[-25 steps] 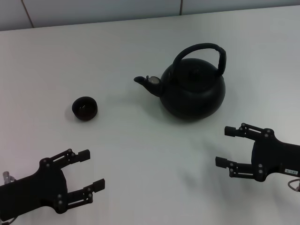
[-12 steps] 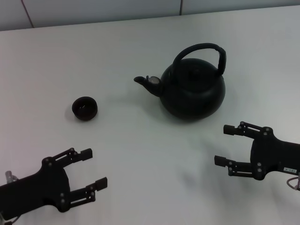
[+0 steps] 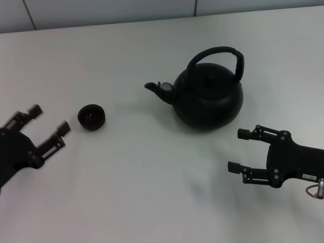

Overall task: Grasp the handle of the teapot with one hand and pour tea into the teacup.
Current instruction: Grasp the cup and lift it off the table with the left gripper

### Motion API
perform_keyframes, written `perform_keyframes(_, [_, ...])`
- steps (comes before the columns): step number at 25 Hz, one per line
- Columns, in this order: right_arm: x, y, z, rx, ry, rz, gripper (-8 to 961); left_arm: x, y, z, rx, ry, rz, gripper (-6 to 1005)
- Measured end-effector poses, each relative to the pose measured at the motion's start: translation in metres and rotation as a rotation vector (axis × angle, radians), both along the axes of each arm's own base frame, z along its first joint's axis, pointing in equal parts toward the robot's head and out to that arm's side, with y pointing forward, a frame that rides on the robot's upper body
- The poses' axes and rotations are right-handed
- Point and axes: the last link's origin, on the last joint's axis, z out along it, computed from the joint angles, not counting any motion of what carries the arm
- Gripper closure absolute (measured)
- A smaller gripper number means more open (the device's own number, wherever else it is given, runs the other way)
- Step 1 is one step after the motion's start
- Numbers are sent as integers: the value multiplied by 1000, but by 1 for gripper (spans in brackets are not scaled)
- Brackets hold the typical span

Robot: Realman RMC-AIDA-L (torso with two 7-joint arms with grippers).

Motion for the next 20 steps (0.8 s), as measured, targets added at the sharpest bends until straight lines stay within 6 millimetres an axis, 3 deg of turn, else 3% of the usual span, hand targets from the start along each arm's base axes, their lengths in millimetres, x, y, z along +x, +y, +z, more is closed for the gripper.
perform_keyframes(12, [-1, 2, 0, 2, -1, 0, 136, 0, 4, 1, 21, 23, -6, 198])
perform_keyframes(20, [0, 2, 0, 3, -3, -5, 137, -11, 6, -16, -32, 165, 18, 197])
